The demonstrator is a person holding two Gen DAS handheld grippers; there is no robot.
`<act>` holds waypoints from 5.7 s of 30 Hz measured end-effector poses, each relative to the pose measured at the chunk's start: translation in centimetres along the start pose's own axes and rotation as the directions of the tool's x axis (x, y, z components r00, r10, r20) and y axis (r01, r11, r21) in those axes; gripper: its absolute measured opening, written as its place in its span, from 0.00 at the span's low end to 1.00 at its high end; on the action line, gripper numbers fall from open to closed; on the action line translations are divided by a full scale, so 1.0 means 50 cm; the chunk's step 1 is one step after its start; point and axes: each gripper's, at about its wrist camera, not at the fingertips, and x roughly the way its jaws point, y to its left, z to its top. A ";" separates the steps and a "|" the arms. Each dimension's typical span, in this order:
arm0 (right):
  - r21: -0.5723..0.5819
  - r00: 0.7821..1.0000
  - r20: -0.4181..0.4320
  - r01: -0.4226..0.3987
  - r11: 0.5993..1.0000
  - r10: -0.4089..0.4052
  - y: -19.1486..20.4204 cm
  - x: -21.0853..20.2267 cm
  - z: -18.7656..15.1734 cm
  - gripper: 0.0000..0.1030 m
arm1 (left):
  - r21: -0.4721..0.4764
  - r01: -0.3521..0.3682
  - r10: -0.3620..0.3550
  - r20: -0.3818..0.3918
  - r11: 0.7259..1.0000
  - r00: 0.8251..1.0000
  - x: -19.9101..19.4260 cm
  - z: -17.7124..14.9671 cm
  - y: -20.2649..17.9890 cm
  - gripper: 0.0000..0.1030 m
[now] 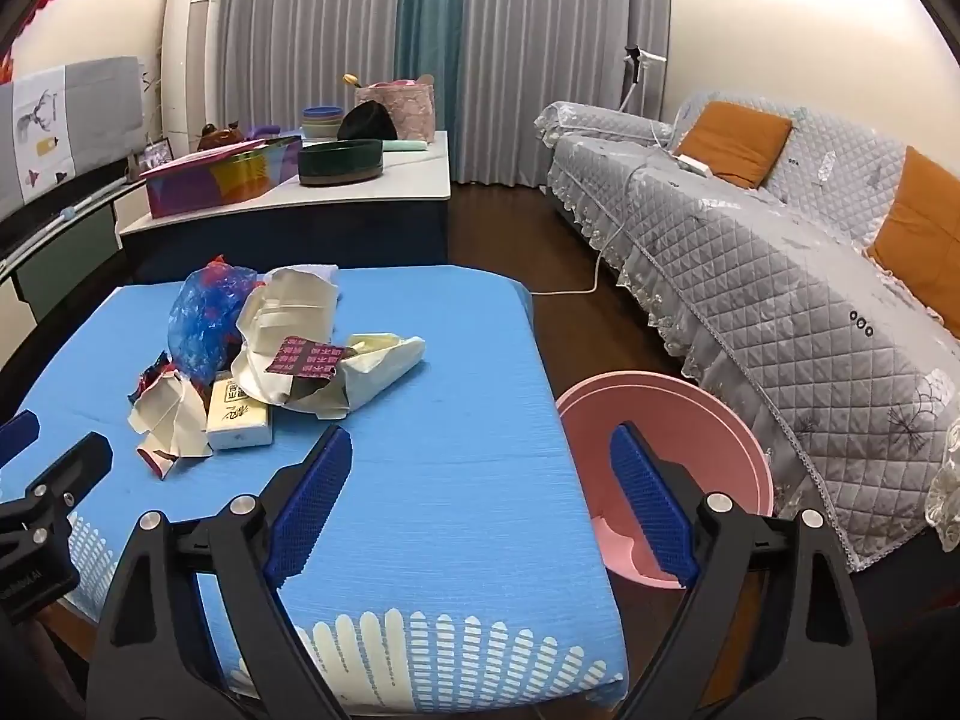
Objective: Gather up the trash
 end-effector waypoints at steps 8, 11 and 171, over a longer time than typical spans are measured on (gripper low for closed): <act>0.004 1.000 0.002 0.010 1.000 -0.010 -0.006 -0.005 -0.001 0.84 | 0.007 0.013 -0.013 -0.006 1.000 1.000 0.009 -0.005 -0.010 0.92; 0.009 1.000 0.005 0.017 1.000 -0.017 -0.011 -0.007 -0.001 0.84 | 0.007 0.020 -0.020 -0.005 1.000 1.000 0.010 -0.008 -0.013 0.92; 0.044 0.946 0.079 -0.318 0.947 0.314 0.033 0.028 0.049 0.03 | -0.002 -0.030 0.030 0.040 1.000 0.999 0.035 0.036 -0.006 0.00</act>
